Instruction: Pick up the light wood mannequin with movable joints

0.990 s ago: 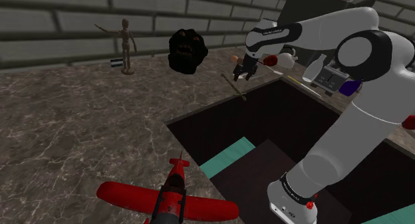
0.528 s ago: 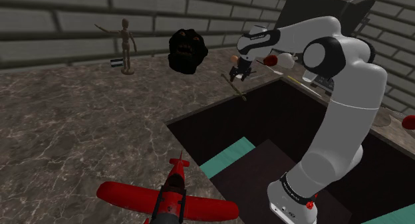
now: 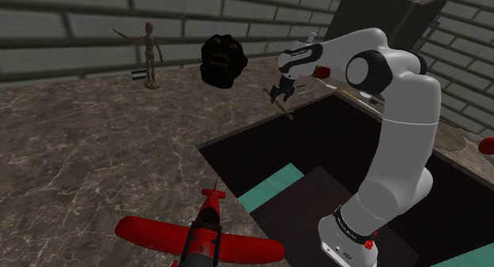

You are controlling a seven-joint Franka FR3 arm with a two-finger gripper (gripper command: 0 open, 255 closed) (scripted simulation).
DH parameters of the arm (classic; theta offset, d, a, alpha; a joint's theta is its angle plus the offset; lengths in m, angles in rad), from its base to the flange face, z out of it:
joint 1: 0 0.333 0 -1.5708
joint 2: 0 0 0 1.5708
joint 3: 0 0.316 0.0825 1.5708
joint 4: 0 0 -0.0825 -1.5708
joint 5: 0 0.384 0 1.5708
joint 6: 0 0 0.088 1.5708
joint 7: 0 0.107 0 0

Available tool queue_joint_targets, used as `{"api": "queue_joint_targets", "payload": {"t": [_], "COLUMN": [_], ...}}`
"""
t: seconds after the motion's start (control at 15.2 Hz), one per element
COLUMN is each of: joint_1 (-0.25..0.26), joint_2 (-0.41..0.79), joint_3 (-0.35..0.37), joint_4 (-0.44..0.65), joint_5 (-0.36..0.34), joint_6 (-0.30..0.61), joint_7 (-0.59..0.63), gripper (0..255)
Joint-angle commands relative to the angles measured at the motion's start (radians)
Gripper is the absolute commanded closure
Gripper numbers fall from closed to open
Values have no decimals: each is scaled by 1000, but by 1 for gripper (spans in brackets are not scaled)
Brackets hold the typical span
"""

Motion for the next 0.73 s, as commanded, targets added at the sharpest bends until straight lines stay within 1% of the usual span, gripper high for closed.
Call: {"api": "queue_joint_targets", "payload": {"t": [0.0,0.07,0.13,0.66], "joint_1": [0,0,-1,-1], "joint_2": [7,7,8,8], "joint_3": [1,2,2,2], "joint_4": [-11,-11,-11,-11], "joint_5": [3,3,3,3], "joint_6": [18,18,19,19], "joint_7": [-2,-2,-3,-3], "gripper": [0,0,255,255]}}
